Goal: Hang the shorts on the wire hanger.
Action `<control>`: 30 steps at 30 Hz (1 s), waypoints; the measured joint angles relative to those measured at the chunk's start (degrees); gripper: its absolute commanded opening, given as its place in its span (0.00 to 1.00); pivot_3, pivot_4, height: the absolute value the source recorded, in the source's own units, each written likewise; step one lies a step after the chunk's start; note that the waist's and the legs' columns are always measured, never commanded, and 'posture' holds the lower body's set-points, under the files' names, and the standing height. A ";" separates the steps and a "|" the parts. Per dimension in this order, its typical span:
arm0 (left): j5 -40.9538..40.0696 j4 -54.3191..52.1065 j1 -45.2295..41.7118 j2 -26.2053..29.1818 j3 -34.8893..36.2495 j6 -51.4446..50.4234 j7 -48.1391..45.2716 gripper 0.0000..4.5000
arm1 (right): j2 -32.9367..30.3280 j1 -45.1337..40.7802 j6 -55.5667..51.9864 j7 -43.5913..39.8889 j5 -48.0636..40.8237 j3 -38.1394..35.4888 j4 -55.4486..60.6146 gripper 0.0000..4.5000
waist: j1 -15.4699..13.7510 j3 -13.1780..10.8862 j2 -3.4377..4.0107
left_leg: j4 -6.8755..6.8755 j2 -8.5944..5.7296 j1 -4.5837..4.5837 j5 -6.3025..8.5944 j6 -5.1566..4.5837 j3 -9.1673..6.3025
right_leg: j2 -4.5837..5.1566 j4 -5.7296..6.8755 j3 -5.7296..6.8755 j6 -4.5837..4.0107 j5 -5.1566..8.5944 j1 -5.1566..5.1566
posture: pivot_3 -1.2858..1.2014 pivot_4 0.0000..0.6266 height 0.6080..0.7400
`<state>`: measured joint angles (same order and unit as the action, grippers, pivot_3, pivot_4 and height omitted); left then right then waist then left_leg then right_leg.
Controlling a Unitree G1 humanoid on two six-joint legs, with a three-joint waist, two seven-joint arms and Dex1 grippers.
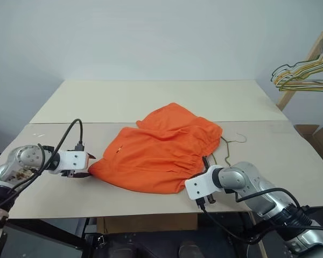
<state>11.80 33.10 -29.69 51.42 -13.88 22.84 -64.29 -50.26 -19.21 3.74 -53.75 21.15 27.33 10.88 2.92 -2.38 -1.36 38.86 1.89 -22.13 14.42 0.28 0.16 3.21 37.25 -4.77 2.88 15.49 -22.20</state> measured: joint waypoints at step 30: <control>-5.43 -43.76 29.12 13.10 7.76 -27.22 -8.34 0.02 | 4.35 -0.68 -0.15 2.65 6.89 -1.71 -3.06 0.00 | 2.92 0.46 0.43 | -0.09 0.05 -0.04 0.08 -0.09 0.00 | -0.02 -0.02 -0.10 0.02 0.07 -0.10 | 0.49 0.00 1.00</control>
<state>6.38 -10.66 -0.57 64.52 -6.12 -4.38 -72.63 -45.90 -19.89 3.59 -51.10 28.04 25.62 7.82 5.84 -1.92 -0.93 38.76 1.94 -22.17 14.49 0.19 0.16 3.19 37.23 -4.88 2.90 15.56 -22.30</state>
